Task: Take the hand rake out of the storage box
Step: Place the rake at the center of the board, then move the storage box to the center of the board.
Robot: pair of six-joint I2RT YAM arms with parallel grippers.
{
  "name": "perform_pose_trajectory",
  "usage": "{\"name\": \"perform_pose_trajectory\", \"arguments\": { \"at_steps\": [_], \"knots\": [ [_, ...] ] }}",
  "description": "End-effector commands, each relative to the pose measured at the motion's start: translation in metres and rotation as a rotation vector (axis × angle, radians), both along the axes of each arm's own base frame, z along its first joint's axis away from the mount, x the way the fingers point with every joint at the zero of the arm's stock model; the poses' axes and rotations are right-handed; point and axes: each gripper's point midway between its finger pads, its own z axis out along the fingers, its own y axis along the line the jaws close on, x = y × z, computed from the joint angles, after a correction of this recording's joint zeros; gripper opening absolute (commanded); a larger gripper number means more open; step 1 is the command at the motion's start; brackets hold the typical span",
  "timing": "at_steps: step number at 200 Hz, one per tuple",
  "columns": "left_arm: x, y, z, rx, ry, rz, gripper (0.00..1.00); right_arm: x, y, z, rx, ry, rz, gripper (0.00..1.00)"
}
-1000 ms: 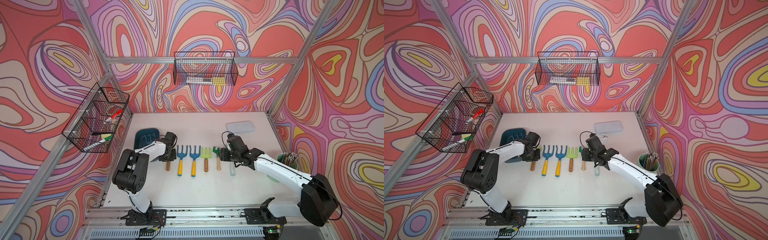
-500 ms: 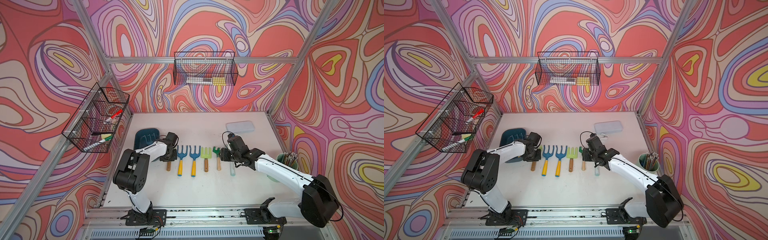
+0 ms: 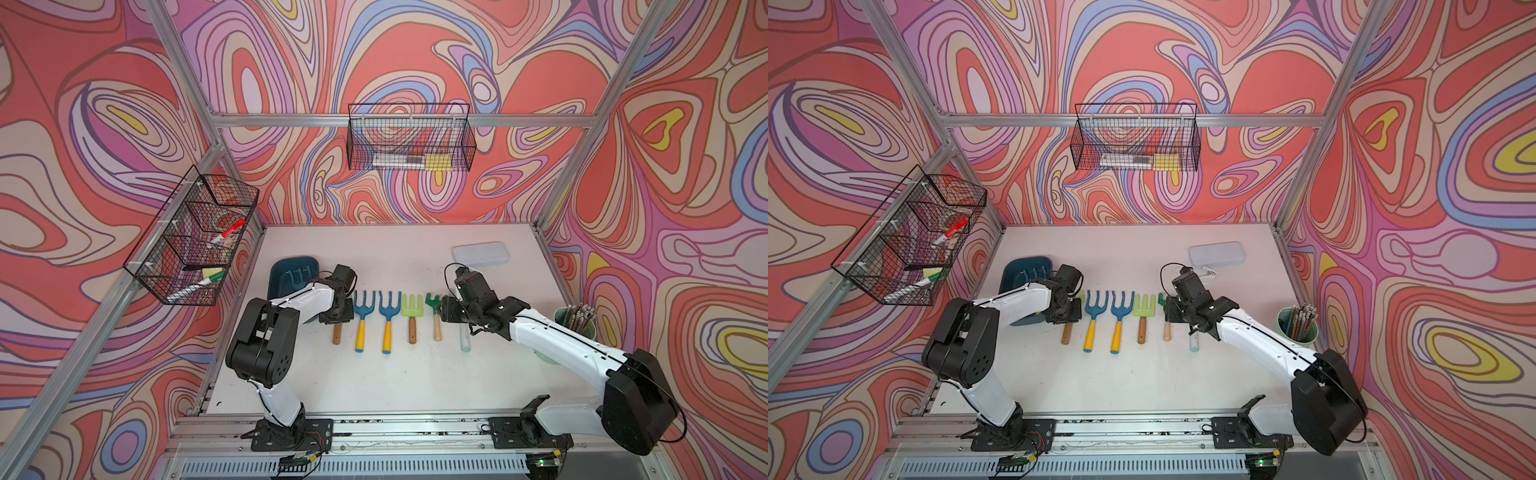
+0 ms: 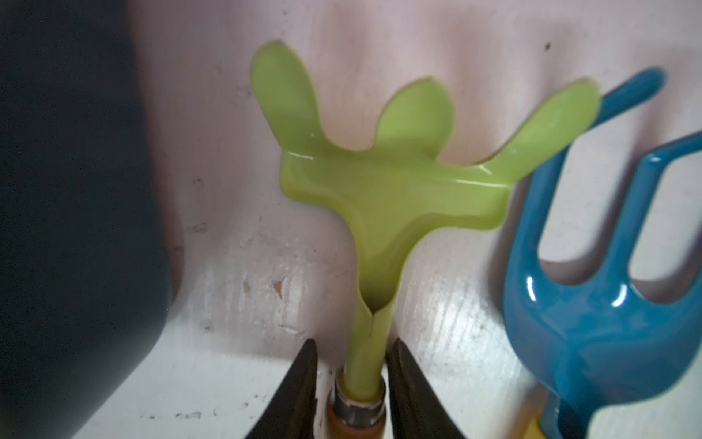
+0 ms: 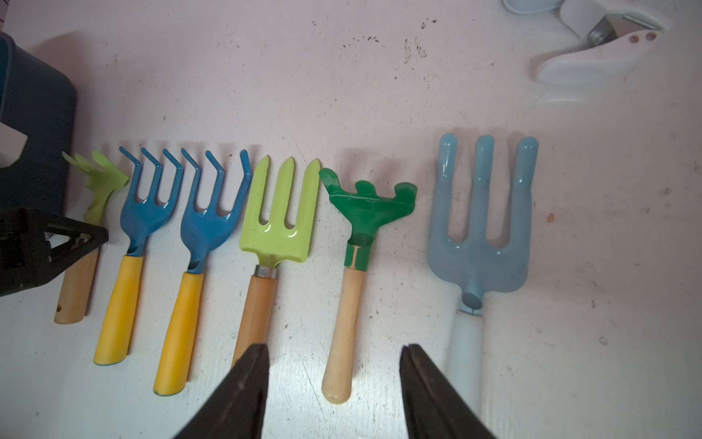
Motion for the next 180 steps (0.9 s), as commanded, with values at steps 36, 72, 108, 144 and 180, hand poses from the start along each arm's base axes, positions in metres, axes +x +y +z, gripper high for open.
{"name": "perform_pose_trajectory", "arguments": {
  "at_steps": [36,72,108,144,180],
  "knots": [
    [-0.023,0.006,0.009,0.022,0.077,0.010,0.40,-0.001,0.001,0.006,0.007,-0.026,0.011,0.57],
    [0.001,0.002,0.063,0.020,-0.030,-0.004,0.43,-0.002,-0.002,0.011,-0.001,-0.035,0.005,0.57],
    [0.034,0.005,0.108,0.022,-0.123,-0.009,0.46,-0.002,-0.002,0.011,-0.003,-0.035,0.006,0.57],
    [0.065,0.046,0.124,0.000,-0.149,0.084,0.48,-0.002,-0.001,0.010,-0.001,-0.030,0.015,0.57],
    [0.074,0.091,0.114,-0.016,-0.128,0.202,0.48,-0.002,-0.001,0.004,-0.004,-0.025,0.016,0.57]
  ]
}}
